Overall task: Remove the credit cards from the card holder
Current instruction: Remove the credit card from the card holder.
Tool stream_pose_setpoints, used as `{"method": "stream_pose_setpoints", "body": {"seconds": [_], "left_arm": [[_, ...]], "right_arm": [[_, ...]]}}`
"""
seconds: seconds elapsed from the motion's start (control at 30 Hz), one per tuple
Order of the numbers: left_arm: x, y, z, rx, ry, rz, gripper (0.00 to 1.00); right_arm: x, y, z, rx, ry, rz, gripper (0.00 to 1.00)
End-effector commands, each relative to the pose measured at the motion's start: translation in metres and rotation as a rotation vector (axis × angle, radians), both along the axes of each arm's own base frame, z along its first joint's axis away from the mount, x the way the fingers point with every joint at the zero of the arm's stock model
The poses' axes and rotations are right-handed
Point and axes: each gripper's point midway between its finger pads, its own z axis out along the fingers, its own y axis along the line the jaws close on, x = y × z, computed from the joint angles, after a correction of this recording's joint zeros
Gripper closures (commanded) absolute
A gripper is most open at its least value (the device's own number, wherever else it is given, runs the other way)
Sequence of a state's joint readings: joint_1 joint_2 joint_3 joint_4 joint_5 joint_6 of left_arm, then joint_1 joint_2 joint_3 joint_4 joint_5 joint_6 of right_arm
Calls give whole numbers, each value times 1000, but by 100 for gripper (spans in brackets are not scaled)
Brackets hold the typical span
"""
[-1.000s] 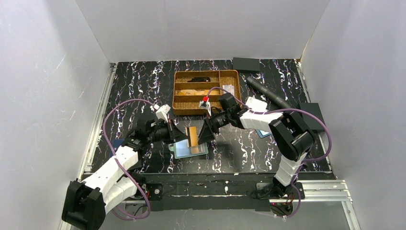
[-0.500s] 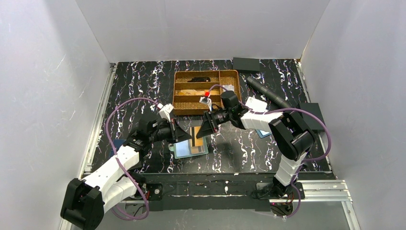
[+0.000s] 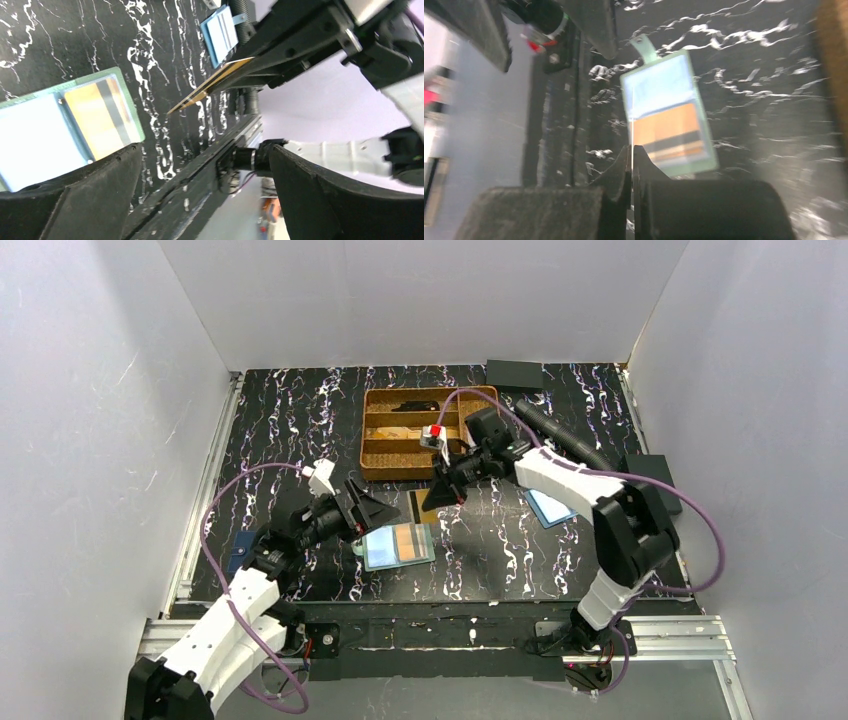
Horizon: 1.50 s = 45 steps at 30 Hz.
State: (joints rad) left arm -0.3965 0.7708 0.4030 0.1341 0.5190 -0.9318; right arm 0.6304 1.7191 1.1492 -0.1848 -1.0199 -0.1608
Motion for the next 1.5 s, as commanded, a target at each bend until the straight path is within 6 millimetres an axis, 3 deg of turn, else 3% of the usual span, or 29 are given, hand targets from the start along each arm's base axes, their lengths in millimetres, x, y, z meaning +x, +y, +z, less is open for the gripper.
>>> {"method": "stream_pose_setpoints", "body": {"seconds": [0.0, 0.1, 0.3, 0.43, 0.67, 0.93, 1.3, 1.4, 1.47], "left_arm": [[4, 0, 12, -140, 149, 106, 2], [8, -9, 26, -247, 223, 102, 2], [27, -18, 57, -469, 348, 161, 4], [36, -27, 70, -528, 407, 193, 7], [39, -65, 59, -526, 558, 199, 23], [48, -82, 70, -543, 552, 197, 30], [44, -93, 80, -588, 594, 169, 46], [42, -93, 83, -598, 595, 171, 57], [42, -92, 82, -599, 594, 176, 70]], "right_arm": [[16, -39, 26, -140, -465, 60, 99], [24, -55, 45, -170, -722, 129, 99], [11, -75, 61, -148, -1026, 428, 99], [12, -69, 81, -100, -1066, 409, 99], [6, -51, 108, 31, -1048, 368, 99], [1, -49, 106, 48, -1018, 350, 99], [13, -42, 110, 29, -1044, 319, 99], [14, -41, 108, 18, -1051, 322, 99], [13, -41, 108, 18, -1051, 327, 97]]}}
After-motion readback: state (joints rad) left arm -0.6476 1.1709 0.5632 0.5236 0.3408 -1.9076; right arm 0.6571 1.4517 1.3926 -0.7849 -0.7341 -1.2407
